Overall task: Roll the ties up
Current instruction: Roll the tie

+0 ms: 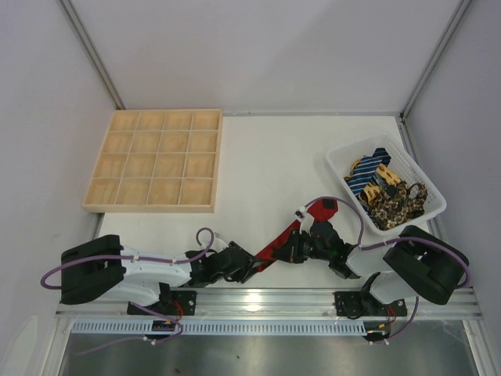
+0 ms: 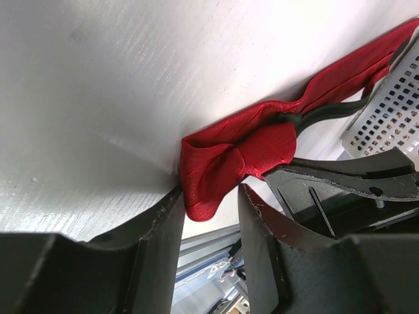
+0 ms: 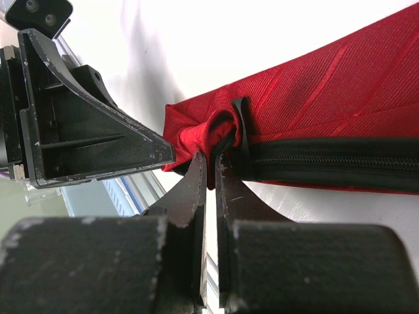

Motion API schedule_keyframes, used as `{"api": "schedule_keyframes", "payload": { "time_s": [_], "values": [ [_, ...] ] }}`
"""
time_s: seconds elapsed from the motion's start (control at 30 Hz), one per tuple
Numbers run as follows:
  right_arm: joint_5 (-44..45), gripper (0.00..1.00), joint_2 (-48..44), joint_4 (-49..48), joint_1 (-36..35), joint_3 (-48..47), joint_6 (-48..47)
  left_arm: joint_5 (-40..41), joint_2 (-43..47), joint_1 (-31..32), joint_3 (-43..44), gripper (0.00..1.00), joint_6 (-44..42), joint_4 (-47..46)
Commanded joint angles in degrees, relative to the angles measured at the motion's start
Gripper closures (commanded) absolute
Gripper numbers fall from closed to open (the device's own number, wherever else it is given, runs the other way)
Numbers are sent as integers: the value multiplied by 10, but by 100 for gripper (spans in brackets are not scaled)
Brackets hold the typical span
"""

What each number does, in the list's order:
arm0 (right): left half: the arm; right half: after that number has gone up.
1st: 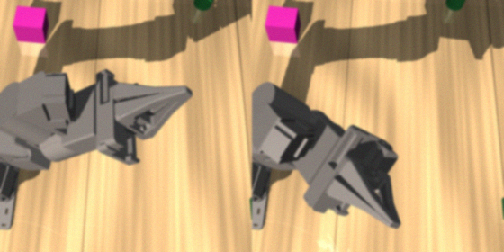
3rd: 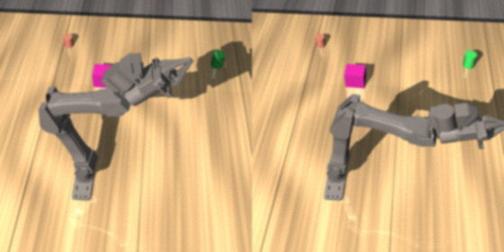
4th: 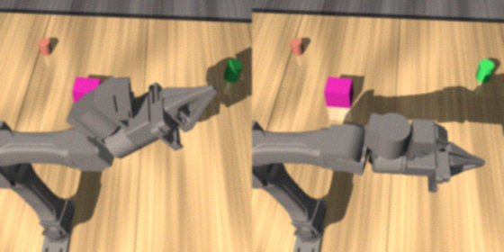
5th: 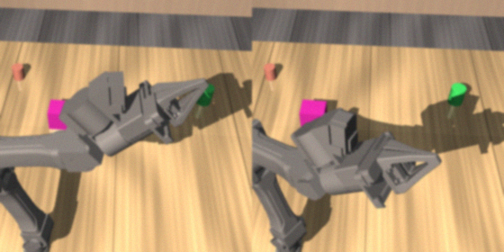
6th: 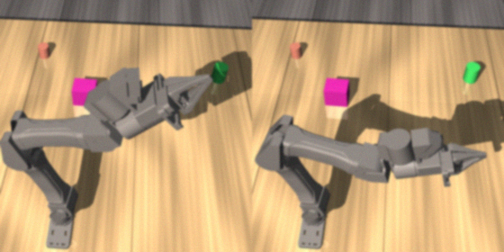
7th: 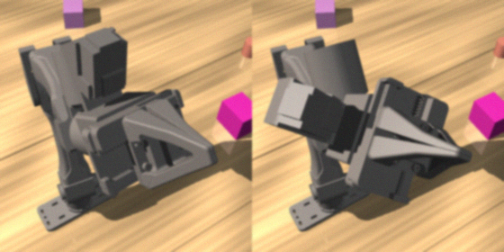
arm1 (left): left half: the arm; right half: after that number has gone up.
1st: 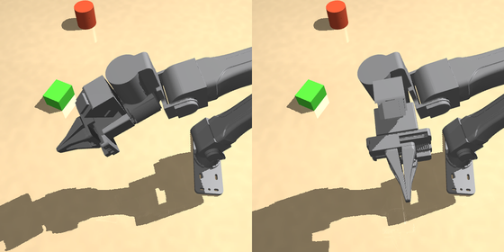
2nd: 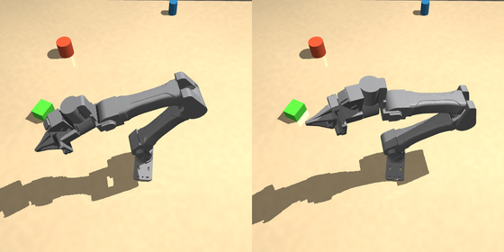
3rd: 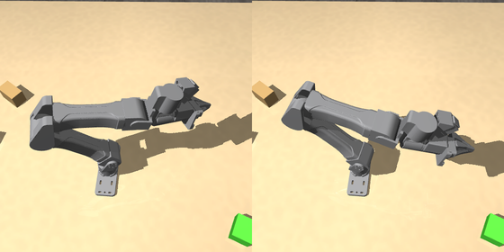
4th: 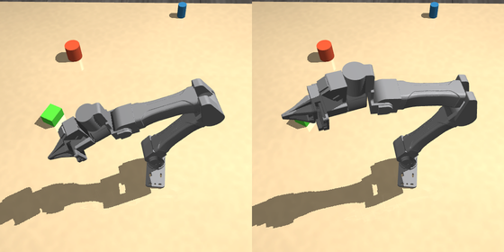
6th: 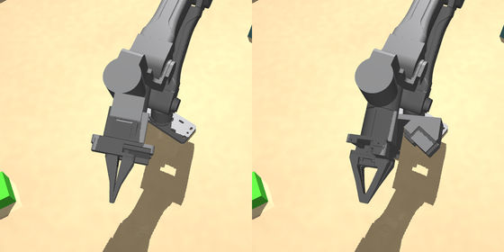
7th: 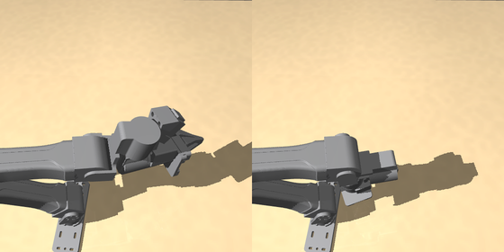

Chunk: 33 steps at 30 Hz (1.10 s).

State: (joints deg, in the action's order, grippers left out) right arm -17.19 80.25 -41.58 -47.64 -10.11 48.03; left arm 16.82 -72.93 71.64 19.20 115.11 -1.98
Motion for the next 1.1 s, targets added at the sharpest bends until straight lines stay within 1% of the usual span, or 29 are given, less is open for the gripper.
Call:
{"api": "schedule_keyframes", "payload": {
  "time_s": [0.0, 0.1, 0.17, 0.2, 0.33, 0.37, 0.4, 0.43, 0.5, 0.53, 0.6, 0.63, 0.67, 0.77, 0.9, 0.97, 1.07],
  "values": [
    [21, 100, 1, 50, -1, 13, -13, 32, -30, 1, -25, 55, -9, 117],
    [17, 100, 4, 54, 0, 9, -13, 50, -29, 1, -24, 58, -30, 116],
    [13, 100, 10, 55, -1, 7, -14, 57, -28, 0, -21, 65, -43, 124],
    [11, 100, 11, 55, -1, 5, -14, 66, -27, -1, -21, 71, -51, 123],
    [8, 100, 12, 76, -4, -11, -23, 92, -23, -1, 6, 84, -110, 143],
    [8, 100, 12, 83, -6, -16, -30, 96, -26, 0, 14, 88, -141, 158],
    [12, 100, 9, 91, -8, -20, -35, 100, -27, 0, 21, 95, -157, 166],
    [14, 100, 8, 109, -9, -29, -38, 107, -29, -1, 36, 100, -192, 175],
    [18, 100, 0, 137, -13, -37, -47, 113, -38, -2, 54, 99, -230, 188],
    [20, 100, -4, 147, -14, -42, -50, 117, -42, -2, 76, 100, -263, 207],
    [24, 100, -9, 180, -17, -56, -59, 123, -49, -1, 95, 100, -293, 226],
    [26, 100, -10, 191, -16, -61, -63, 123, -50, -2, 106, 100, -338, 225],
    [26, 100, -11, 201, -16, -73, -66, 119, -53, -1, 111, 100, -356, 225],
    [24, 100, -8, 245, -18, -91, -89, 119, -52, -1, 121, 99, -392, 243],
    [20, 100, -9, 258, -21, -97, -96, 117, -21, 0, 114, 100, -438, 247],
    [16, 100, -9, 265, -24, -104, -98, 124, -6, 0, 116, 100, -445, 262],
    [15, 97, -4, 277, -32, -112, -104, 132, 19, 0, 127, 100, -477, 286]
  ]
}}
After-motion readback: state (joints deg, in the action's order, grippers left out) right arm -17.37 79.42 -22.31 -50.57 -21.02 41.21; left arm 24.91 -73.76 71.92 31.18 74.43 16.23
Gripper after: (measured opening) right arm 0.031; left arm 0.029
